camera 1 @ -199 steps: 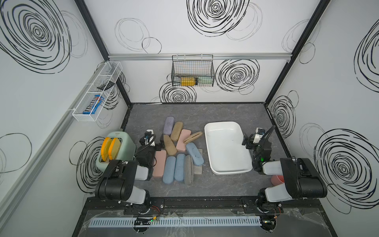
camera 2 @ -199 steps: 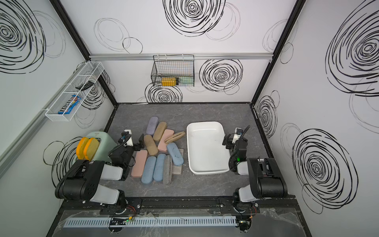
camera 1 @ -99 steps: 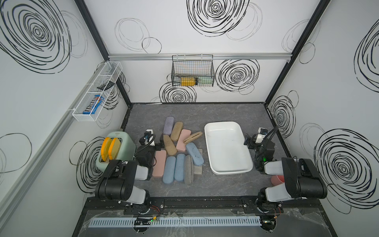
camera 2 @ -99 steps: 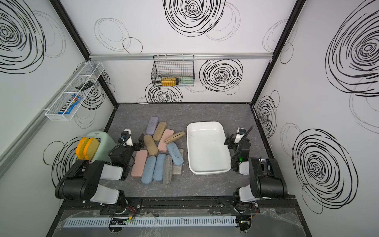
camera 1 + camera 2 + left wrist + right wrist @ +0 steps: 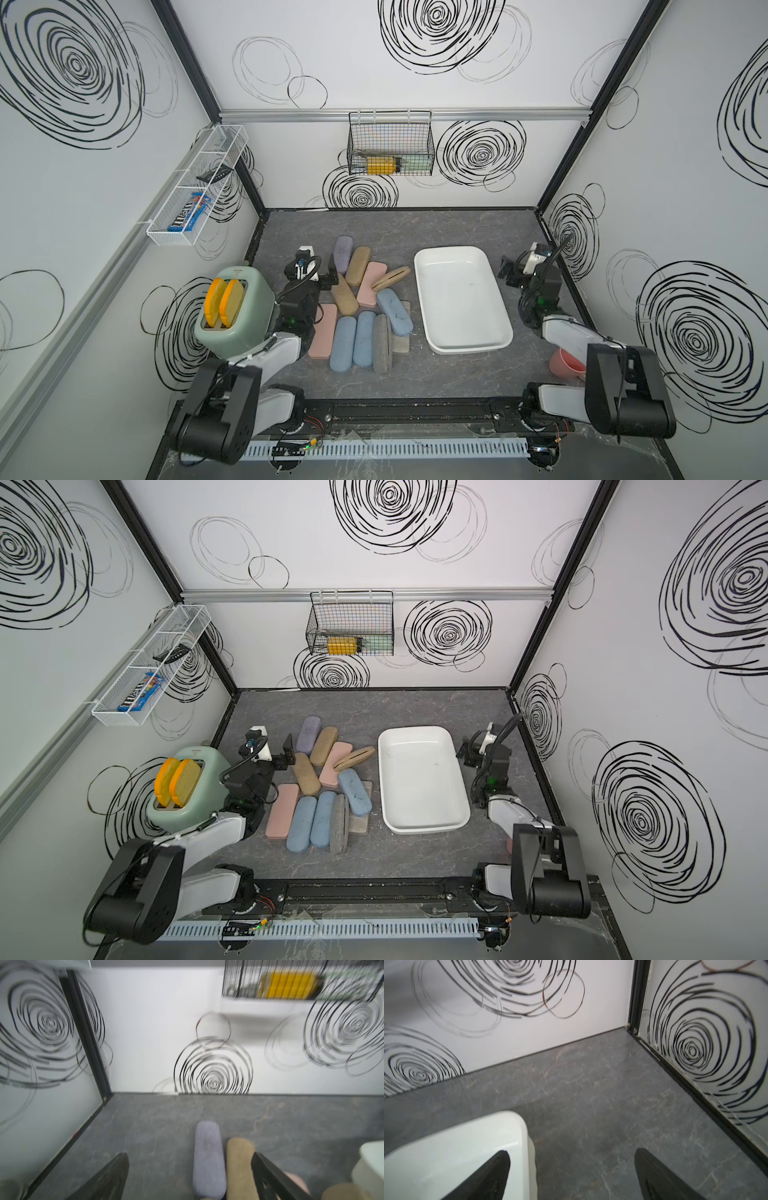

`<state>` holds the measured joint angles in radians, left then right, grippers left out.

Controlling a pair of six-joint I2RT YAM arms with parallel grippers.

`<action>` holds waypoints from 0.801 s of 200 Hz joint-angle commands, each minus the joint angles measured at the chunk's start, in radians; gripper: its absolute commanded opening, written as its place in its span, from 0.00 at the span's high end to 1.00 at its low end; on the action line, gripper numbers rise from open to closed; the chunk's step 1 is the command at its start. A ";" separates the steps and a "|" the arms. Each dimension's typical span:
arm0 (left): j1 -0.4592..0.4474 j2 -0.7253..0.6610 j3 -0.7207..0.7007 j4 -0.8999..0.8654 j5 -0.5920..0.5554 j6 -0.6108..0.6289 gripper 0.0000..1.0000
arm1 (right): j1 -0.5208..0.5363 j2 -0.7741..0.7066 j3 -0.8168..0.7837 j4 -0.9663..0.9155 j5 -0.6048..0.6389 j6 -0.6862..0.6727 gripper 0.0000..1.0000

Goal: Put the glasses cases into the storage boxes
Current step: Pick up the glasses case.

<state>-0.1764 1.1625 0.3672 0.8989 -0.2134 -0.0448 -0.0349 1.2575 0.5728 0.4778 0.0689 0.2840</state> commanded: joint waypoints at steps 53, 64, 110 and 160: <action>-0.309 -0.099 0.444 -0.946 -0.109 -0.269 0.04 | 0.106 -0.137 0.332 -0.908 -0.048 0.365 0.03; -0.391 -0.106 0.465 -1.015 -0.141 -0.275 0.04 | 0.241 -0.135 0.410 -1.024 0.086 0.364 0.03; -0.406 -0.167 0.383 -1.072 -0.011 -0.434 0.04 | 0.691 -0.142 0.459 -1.040 0.049 0.352 0.03; -0.085 -0.172 0.268 -1.085 0.220 -0.577 0.00 | 1.039 0.165 0.557 -0.969 0.062 0.343 0.18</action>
<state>-0.3908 1.0061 0.6830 -0.1707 -0.1440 -0.5110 0.9211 1.2972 1.0710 -0.4816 0.1352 0.6357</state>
